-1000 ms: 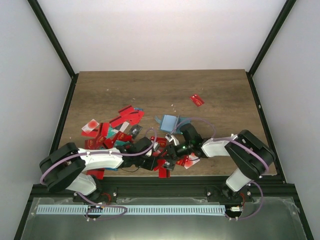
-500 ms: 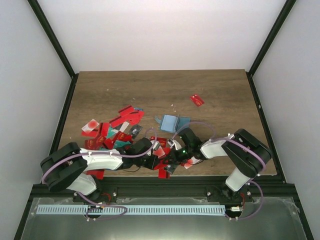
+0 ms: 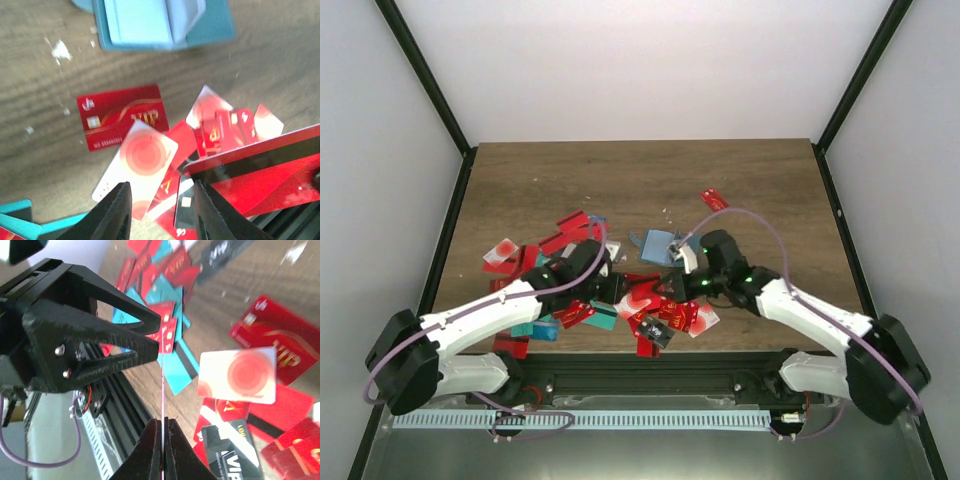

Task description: Put the credit cards into the card holder

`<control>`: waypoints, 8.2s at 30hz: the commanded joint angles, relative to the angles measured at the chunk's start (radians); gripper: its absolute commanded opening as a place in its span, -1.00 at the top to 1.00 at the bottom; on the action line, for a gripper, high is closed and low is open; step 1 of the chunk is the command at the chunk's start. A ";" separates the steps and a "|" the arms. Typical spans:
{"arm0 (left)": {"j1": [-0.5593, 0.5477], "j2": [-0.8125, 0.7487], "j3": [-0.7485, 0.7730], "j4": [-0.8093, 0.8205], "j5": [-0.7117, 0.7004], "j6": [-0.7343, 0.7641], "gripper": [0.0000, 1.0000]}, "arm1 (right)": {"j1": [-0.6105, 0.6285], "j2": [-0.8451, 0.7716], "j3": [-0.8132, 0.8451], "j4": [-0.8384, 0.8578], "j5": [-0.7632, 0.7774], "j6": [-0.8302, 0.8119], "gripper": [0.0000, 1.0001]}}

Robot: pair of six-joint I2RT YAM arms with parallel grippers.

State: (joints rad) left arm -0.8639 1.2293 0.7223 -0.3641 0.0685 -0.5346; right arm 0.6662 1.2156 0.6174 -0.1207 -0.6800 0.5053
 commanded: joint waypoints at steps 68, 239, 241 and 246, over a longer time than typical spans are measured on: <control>0.048 -0.172 0.187 0.660 0.339 -0.159 0.92 | -0.065 -0.302 -0.093 1.058 0.136 0.529 -0.11; 0.176 0.763 0.499 0.159 0.202 -0.037 -0.08 | -0.387 0.112 0.081 0.114 0.323 0.007 0.99; 0.176 0.774 0.504 0.167 0.230 -0.040 0.07 | -0.387 0.101 0.080 0.104 0.330 0.002 0.99; 0.173 0.778 0.491 0.162 0.244 -0.052 0.19 | -0.388 0.076 0.081 0.081 0.342 -0.003 0.99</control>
State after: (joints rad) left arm -0.6888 1.9953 1.2327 -0.2119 0.2802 -0.5694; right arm 0.2718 1.3304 0.6750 -0.0212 -0.3618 0.5262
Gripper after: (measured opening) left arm 0.407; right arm 0.020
